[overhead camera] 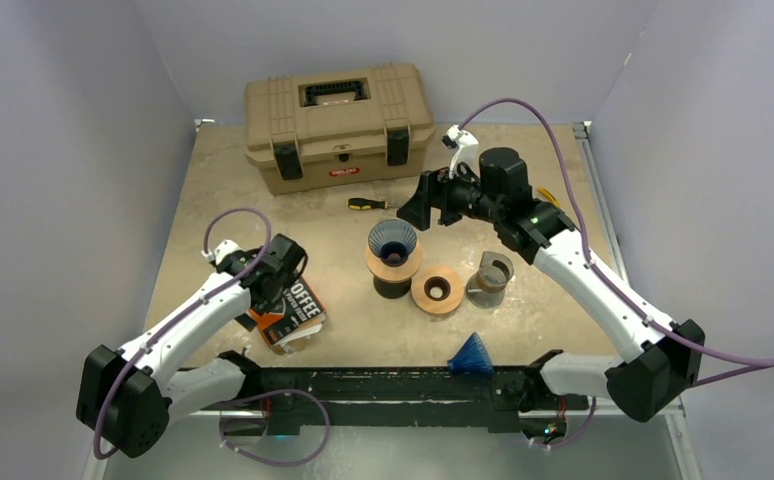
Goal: Place the coffee filter in the dripper
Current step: Move the coffee filter holder to the center of the board.
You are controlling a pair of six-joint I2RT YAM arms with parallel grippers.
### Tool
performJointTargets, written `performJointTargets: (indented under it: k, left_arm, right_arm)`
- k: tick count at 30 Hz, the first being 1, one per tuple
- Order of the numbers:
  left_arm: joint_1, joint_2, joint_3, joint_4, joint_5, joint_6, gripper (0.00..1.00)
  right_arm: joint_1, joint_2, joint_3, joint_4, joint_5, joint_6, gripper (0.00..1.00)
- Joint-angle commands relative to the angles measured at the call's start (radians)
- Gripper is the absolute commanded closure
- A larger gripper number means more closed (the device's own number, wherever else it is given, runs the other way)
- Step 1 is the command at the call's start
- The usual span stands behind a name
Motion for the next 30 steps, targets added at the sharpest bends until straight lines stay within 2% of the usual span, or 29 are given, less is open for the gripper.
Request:
performJointTargets:
  k: [1, 7, 11, 20, 27, 30]
  left_arm:
    - [0.004, -0.046, -0.073, -0.027, 0.006, -0.142, 0.04]
    - [0.004, -0.099, -0.126, 0.068, 0.054, -0.138, 0.06]
    - [0.004, -0.108, -0.136, 0.173, 0.090, -0.071, 0.08]
    - [0.004, -0.016, -0.134, 0.387, 0.158, 0.058, 0.11]
    - [0.004, 0.103, -0.106, 0.447, 0.047, 0.094, 0.12]
    - [0.004, 0.159, -0.080, 0.481, 0.012, 0.152, 0.17]
  right_arm:
    - [-0.005, -0.023, 0.005, 0.049, -0.053, 0.002, 0.12]
    - [-0.005, -0.040, 0.003, 0.077, -0.097, 0.002, 0.12]
    - [-0.005, -0.045, 0.000, 0.088, -0.120, 0.001, 0.12]
    - [-0.005, -0.046, -0.008, 0.102, -0.159, -0.006, 0.11]
    - [-0.006, -0.045, -0.007, 0.097, -0.160, -0.013, 0.11]
    - [-0.005, -0.048, -0.004, 0.091, -0.157, -0.015, 0.11]
